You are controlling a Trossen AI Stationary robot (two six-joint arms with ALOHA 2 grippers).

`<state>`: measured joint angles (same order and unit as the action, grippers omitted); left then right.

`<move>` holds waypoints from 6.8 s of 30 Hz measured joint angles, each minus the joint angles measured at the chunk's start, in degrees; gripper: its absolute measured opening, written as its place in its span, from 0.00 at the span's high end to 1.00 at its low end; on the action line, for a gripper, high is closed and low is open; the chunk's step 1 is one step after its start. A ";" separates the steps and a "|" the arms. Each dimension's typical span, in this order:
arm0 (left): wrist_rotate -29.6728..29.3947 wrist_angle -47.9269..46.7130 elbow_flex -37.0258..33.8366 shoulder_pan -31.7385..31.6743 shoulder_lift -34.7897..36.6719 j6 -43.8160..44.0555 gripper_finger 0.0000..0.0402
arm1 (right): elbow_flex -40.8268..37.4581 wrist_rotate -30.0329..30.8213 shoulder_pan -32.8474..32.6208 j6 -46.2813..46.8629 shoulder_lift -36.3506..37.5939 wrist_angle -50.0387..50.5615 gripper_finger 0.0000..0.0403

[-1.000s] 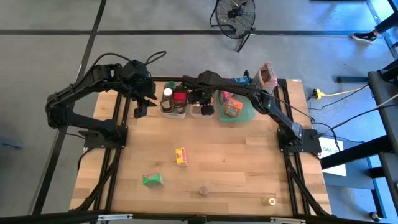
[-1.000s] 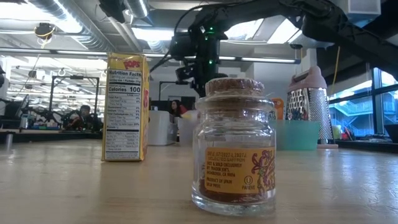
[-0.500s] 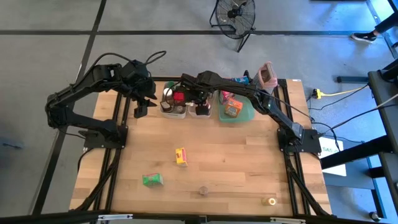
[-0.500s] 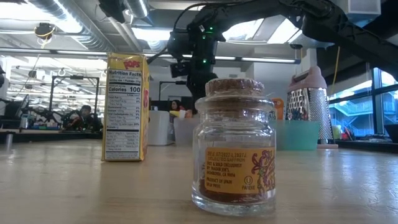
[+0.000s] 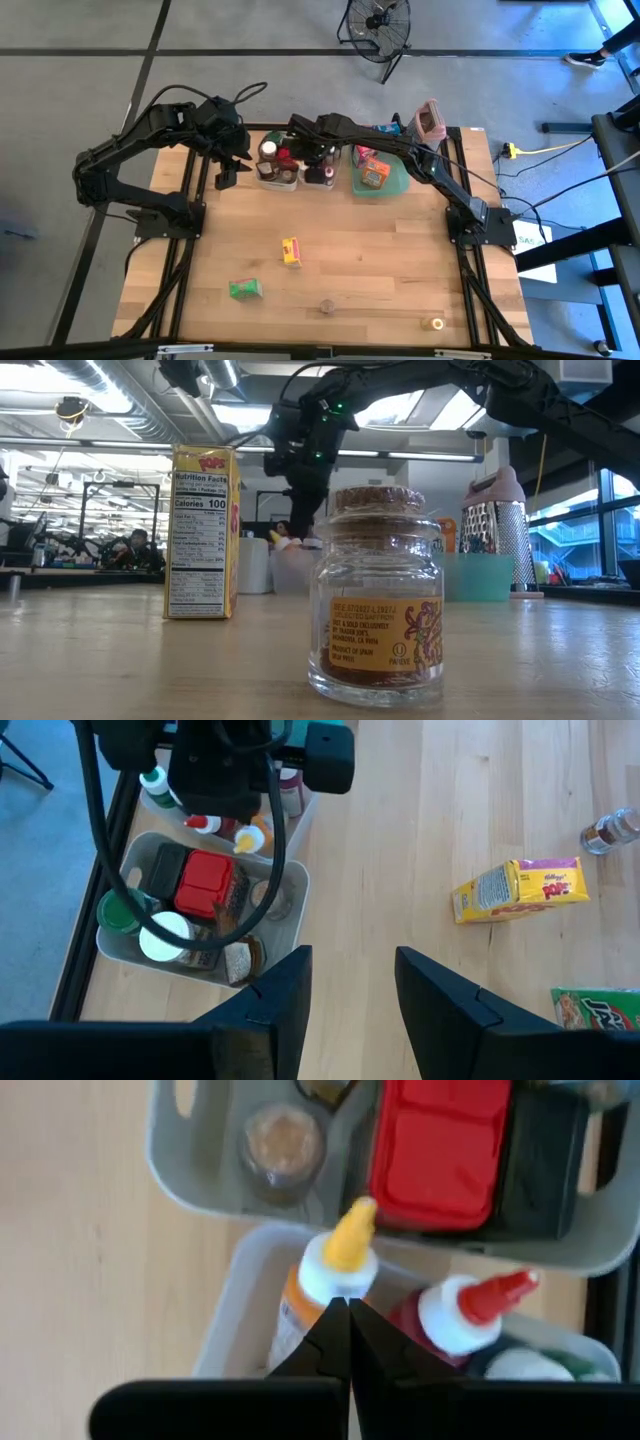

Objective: Pick & Place Kitchen Items
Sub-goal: Adjust the yellow food coloring bottle in the transparent bin

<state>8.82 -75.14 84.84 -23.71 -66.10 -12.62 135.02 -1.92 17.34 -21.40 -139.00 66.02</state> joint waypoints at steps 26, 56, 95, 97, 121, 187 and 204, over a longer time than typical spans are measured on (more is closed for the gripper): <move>0.00 0.05 0.00 -0.01 -0.01 -0.14 0.65 | -0.04 1.78 0.14 2.34 7.07 -1.59 1.00; -0.69 4.94 0.02 -0.01 0.00 -9.11 0.65 | -0.04 -27.25 -9.77 26.68 26.44 -16.92 0.99; -0.31 5.29 0.04 -0.01 -0.58 -17.16 0.65 | -0.07 -27.24 -25.90 16.25 34.11 -43.75 0.51; -0.31 7.38 0.02 -0.01 -1.46 -18.72 0.65 | -0.07 -26.54 -27.90 13.22 36.02 -40.04 0.51; -4.28 19.44 0.04 -0.03 -27.85 -24.32 0.37 | -0.02 18.41 -53.10 13.74 48.27 -2.73 0.51; -6.26 25.19 -4.72 -2.48 -36.08 -26.00 0.40 | -0.04 18.32 -54.97 13.98 48.24 1.72 0.50; -4.55 24.90 -4.77 -2.48 -36.08 -25.64 0.47 | -0.04 18.24 -54.97 14.62 48.22 2.01 0.50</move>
<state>4.27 -50.24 80.07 -26.20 -102.17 -38.26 134.98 16.32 -37.63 -6.78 -90.78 68.03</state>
